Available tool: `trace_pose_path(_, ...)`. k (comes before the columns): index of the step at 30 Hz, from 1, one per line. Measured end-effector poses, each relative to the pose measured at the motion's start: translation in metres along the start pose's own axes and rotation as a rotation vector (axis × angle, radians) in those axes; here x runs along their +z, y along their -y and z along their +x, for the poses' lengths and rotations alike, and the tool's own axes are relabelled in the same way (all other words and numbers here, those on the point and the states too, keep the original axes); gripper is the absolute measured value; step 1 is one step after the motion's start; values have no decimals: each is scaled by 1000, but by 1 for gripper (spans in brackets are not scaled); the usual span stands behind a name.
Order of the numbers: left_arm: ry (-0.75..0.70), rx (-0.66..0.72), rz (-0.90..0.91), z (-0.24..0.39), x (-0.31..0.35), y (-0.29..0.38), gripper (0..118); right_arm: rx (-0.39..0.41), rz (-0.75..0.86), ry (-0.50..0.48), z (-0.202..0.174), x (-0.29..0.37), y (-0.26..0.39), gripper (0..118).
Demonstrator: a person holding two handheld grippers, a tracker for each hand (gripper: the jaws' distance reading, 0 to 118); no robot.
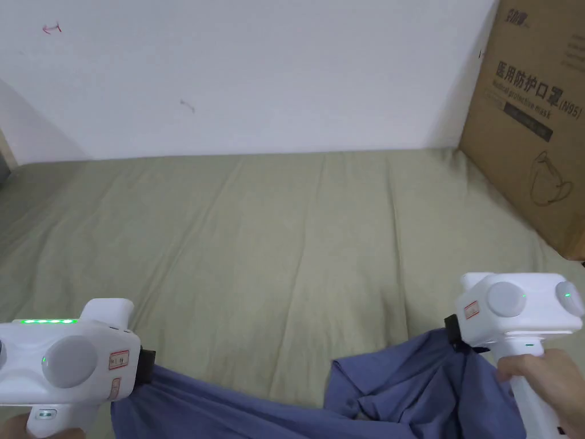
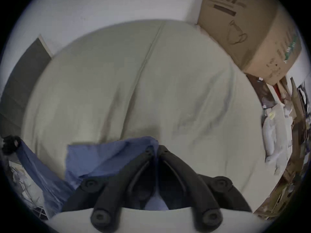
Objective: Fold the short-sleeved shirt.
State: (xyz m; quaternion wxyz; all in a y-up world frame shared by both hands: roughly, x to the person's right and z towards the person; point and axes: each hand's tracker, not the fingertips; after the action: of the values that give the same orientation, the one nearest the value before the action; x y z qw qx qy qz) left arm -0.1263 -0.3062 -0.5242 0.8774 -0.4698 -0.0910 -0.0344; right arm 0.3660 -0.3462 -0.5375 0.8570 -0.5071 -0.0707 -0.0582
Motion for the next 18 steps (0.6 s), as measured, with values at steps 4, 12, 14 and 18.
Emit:
trace_pose_path(4, -37, -4, 89, -5, 46, -9, 4, -10, 108, 33, 16, 77, -16, 2)
trace_pose_path(12, -65, 20, 271, -15, 158, -21, 4, -78, 351, 8, 51, 232, -27, 2)
trace_pose_path(14, -70, 4, 332, -14, 188, -25, 4, -118, 402, -33, 56, 266, -25, 2)
trace_pose_path(18, -94, 7, 425, -10, 239, -41, 4, -126, 475, -43, 52, 322, -26, 2)
